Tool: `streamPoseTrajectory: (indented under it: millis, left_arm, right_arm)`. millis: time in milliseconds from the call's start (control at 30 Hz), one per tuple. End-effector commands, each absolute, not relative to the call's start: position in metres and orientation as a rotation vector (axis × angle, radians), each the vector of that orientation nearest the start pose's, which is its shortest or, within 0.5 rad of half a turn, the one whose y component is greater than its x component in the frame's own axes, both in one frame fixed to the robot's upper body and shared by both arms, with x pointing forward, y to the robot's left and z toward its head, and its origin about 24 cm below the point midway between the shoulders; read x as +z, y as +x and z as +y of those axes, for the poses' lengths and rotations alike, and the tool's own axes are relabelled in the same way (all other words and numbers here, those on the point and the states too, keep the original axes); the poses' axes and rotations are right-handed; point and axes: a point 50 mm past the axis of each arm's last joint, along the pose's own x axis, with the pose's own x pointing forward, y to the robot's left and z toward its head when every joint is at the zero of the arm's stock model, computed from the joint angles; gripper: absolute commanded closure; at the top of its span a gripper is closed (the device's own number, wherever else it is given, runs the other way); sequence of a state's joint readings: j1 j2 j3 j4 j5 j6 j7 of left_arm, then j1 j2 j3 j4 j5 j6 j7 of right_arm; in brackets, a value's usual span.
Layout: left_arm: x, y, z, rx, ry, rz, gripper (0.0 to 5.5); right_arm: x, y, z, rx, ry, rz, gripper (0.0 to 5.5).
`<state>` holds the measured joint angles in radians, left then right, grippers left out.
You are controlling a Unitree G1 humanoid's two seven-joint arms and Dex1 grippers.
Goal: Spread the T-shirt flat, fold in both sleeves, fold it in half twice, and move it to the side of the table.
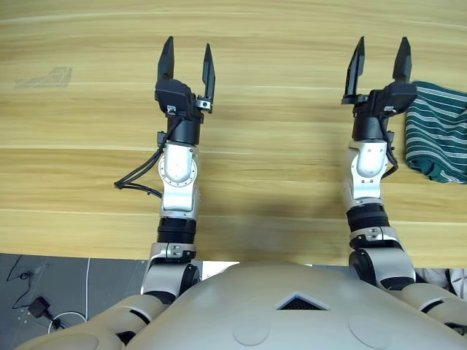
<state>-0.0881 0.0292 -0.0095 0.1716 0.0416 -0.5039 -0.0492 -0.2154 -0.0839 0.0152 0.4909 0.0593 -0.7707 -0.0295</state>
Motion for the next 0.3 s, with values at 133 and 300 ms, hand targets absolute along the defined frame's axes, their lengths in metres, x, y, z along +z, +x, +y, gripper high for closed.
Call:
streamPoseTrajectory:
  millis: [133, 300]
  left_arm:
    - [0.0679, 0.26, 0.1566, -0.008, 0.07, -0.407, 2.47]
    - [0.0681, 0.261, 0.1608, 0.043, 0.067, -0.404, 2.47]
  right_arm:
    - [0.0434, 0.2802, -0.1492, 0.043, -0.045, -0.371, 1.87]
    - [0.0393, 0.2835, -0.1508, 0.046, -0.048, -0.333, 1.87]
